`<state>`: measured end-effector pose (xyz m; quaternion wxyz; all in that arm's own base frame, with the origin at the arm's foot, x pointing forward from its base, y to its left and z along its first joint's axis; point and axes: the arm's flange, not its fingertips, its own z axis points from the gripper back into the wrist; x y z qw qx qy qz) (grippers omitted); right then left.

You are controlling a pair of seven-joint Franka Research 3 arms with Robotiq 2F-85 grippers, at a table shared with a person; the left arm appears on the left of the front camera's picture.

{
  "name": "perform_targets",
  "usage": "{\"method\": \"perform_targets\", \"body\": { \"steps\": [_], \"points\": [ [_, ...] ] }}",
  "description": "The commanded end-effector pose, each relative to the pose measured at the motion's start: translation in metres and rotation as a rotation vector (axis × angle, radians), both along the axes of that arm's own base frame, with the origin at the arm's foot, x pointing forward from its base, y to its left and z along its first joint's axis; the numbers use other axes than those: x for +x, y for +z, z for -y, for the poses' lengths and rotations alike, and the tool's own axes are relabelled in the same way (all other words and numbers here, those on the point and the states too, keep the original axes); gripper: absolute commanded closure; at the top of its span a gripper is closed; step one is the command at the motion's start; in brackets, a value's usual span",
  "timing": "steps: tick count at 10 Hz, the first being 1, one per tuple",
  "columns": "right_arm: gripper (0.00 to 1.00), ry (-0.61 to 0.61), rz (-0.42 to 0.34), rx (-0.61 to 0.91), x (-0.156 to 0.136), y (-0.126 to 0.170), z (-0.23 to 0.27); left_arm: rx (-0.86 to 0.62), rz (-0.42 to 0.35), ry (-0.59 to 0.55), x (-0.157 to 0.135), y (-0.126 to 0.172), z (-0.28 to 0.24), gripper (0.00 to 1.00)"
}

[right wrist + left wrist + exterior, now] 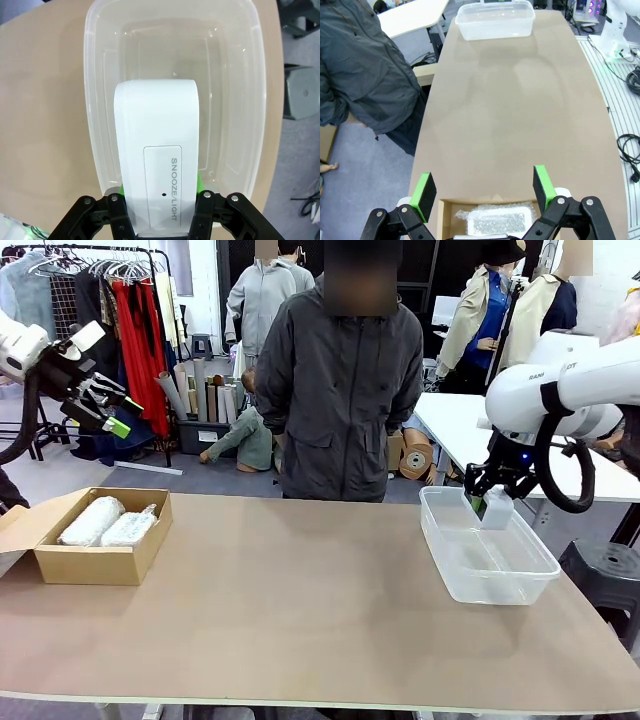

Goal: Separate and place wrapped and unwrapped clocks.
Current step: If the picked Digital clock is wrapped, place it in the Package Box ; if not, place it in the Organizing box.

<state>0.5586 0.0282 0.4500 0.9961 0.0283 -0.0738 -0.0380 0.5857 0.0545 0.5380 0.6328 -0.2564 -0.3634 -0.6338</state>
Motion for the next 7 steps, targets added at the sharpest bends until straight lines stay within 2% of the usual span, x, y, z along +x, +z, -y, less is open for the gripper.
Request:
{"method": "perform_targets", "body": {
  "steps": [1,5,7],
  "points": [
    [1.00,-0.025,0.004,0.010,0.009,-0.004,-0.001,0.005,0.011,-0.005,-0.002,-0.001,0.001,0.00],
    [1.00,-0.071,-0.012,0.016,0.024,-0.037,0.009,0.005,0.011,-0.005,-0.002,-0.001,0.001,0.00],
    [1.00,-0.090,-0.061,0.006,0.030,-0.055,0.016,0.005,0.011,-0.005,-0.002,-0.001,0.001,0.00]
  ]
}}
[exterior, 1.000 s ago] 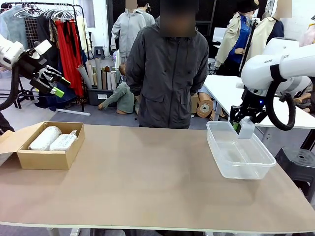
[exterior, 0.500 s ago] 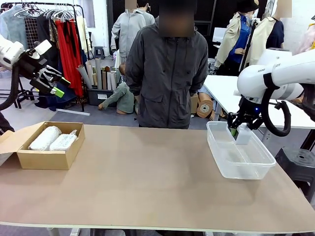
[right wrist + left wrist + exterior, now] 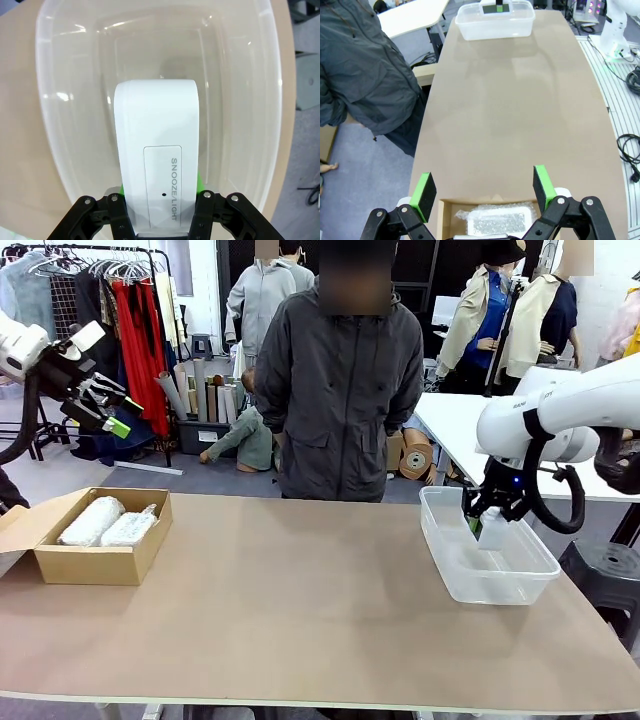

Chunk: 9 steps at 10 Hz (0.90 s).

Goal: Separate and place wrapped and unwrapped clocks.
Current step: If the picked Digital clock is wrapped, place it in the Package Box ; if not, place it in the Organizing box.

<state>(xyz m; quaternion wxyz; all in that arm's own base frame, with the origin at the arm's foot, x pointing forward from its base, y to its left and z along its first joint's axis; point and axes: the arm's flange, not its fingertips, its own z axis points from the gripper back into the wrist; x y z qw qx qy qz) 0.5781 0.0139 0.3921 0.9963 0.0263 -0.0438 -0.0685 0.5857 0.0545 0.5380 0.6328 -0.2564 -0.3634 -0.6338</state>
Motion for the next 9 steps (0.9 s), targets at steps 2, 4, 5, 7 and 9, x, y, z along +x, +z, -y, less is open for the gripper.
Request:
{"method": "perform_targets", "body": {
  "steps": [2,4,5,7,9],
  "points": [
    [1.00,-0.039,-0.020,-0.020,0.013,-0.011,0.005,0.005,0.011,-0.005,-0.002,-0.001,0.001,0.00],
    [1.00,-0.044,-0.044,-0.036,0.012,-0.023,0.006,0.005,0.011,-0.005,-0.002,-0.001,0.001,0.00],
    [1.00,-0.047,-0.054,-0.039,0.010,-0.029,0.006,0.005,0.011,-0.005,-0.002,-0.001,0.001,0.00],
    [1.00,-0.047,-0.066,-0.045,0.010,-0.034,0.007,0.005,0.011,-0.005,-0.002,-0.001,0.001,0.00],
    [1.00,-0.049,-0.087,-0.054,0.009,-0.044,0.006,0.005,0.011,-0.005,-0.002,-0.001,0.001,0.00]
  ]
}}
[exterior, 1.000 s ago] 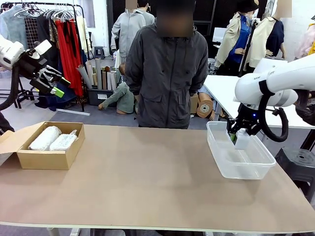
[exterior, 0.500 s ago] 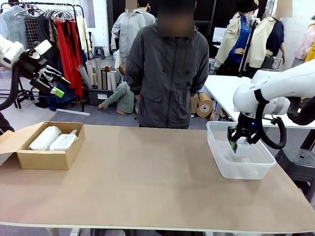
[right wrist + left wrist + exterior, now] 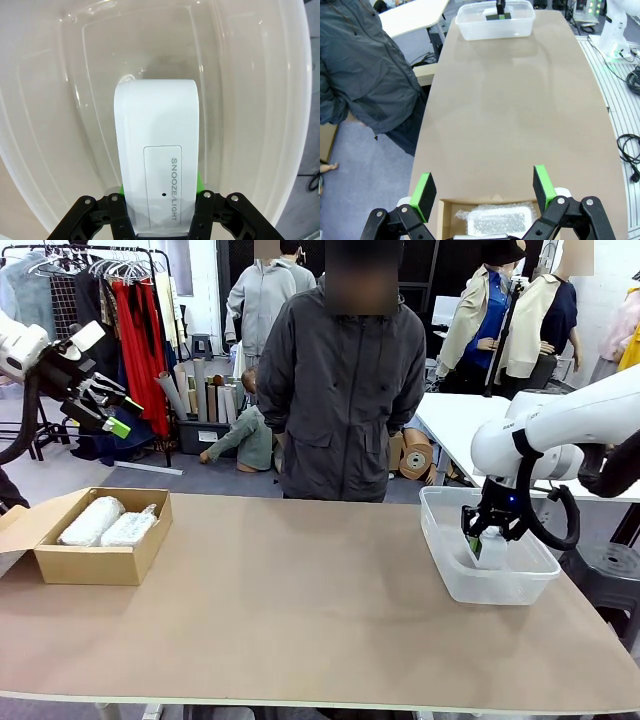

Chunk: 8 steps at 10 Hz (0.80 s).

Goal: Separate and place wrapped and unwrapped clocks.
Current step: If the picked Digital clock is wrapped, place it in the Package Box ; if not, place it in the Organizing box.

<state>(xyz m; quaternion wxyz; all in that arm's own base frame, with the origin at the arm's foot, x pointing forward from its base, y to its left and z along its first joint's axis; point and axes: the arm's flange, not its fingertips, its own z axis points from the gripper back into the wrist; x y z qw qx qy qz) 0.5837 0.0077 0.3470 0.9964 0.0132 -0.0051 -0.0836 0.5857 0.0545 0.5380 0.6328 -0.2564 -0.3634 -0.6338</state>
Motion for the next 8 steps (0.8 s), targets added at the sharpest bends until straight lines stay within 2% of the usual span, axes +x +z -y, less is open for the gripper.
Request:
{"method": "perform_targets", "body": {
  "steps": [1,2,3,8],
  "points": [
    [1.00,-0.020,-0.014,-0.038,0.0043,-0.0009,0.0005,0.005,0.011,-0.005,-0.0019,-0.0012,0.0008,0.00],
    [1.00,-0.022,-0.017,-0.036,0.0041,-0.0033,0.0007,0.005,0.011,-0.005,-0.0019,-0.0012,0.0008,0.00],
    [0.91,-0.023,-0.023,-0.036,0.0038,-0.0038,0.0012,0.005,0.011,-0.005,-0.0019,-0.0012,0.0008,0.00],
    [0.08,-0.024,-0.035,-0.034,0.0038,-0.0041,0.0010,0.005,0.011,-0.005,-0.0019,-0.0012,0.0008,0.00]
  ]
}}
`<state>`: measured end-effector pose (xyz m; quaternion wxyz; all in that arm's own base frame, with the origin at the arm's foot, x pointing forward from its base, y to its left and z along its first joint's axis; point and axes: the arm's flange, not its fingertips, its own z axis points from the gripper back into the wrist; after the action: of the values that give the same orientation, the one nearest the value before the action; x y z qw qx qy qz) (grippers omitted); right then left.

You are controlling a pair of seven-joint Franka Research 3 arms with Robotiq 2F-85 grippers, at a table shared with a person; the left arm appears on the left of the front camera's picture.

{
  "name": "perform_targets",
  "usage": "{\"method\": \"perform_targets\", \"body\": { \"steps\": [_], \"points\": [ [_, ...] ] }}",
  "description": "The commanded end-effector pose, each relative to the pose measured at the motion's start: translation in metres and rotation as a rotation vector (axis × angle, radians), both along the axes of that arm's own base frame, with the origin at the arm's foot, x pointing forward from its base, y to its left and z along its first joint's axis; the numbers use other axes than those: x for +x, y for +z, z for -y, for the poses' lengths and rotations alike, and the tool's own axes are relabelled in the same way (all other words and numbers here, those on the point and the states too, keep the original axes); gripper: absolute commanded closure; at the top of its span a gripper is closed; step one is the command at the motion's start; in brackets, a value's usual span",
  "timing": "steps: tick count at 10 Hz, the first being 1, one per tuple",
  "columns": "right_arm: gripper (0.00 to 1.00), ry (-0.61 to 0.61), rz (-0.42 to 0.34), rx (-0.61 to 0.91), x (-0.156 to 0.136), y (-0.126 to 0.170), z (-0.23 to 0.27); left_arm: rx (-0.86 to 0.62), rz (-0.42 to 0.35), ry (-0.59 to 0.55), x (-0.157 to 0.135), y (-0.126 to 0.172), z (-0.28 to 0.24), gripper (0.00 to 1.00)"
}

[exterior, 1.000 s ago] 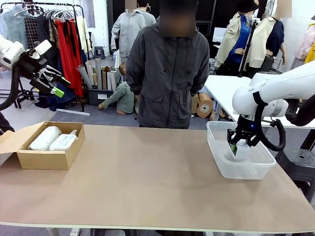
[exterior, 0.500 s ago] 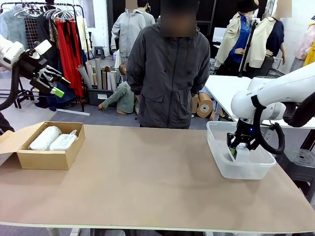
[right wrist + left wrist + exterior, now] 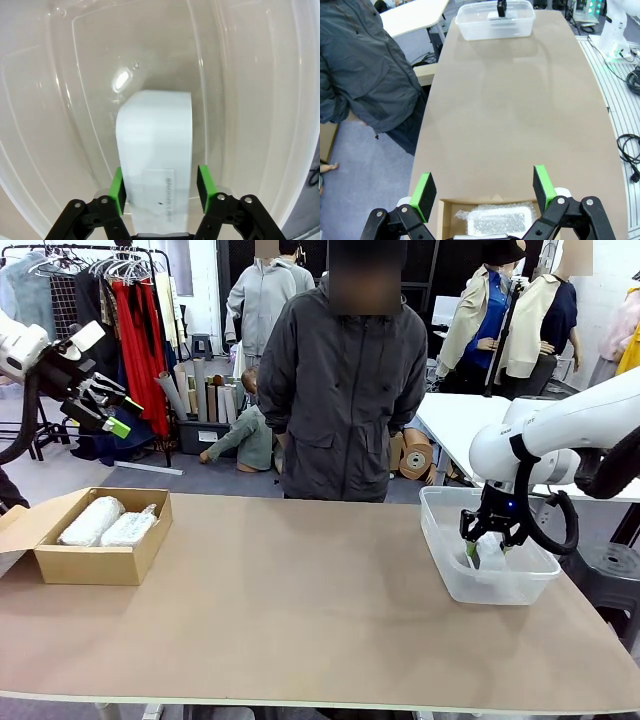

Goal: Separate and place wrapped and unwrapped clocks.
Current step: If the picked Digital clock is wrapped, place it in the Package Box ; if not, place it in the Organizing box.

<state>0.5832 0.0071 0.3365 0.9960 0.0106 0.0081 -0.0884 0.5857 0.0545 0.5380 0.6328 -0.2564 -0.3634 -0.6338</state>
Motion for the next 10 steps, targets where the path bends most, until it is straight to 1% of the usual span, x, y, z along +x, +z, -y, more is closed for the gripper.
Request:
{"method": "perform_targets", "body": {
  "steps": [1,4,6,8,9,10],
  "points": [
    [0.00,-0.013,-0.010,-0.031,0.005,0.006,0.000,0.005,0.011,-0.005,-0.002,-0.001,0.001,0.00],
    [0.00,-0.005,-0.016,-0.036,0.004,0.012,-0.001,0.005,0.011,-0.005,-0.002,-0.001,0.001,0.00],
    [0.00,0.010,-0.030,-0.065,0.003,0.027,-0.004,0.005,0.011,-0.005,-0.002,-0.001,0.001,0.00],
    [0.00,0.027,-0.036,-0.083,0.002,0.051,-0.008,0.005,0.011,-0.005,-0.002,-0.001,0.001,0.00],
    [0.00,0.049,-0.060,-0.098,-0.001,0.062,-0.011,0.005,0.011,-0.005,-0.002,-0.001,0.001,0.00],
    [0.00,0.067,-0.059,-0.101,-0.004,0.071,-0.013,0.005,0.011,-0.005,-0.002,-0.001,0.001,0.00]
  ]
}}
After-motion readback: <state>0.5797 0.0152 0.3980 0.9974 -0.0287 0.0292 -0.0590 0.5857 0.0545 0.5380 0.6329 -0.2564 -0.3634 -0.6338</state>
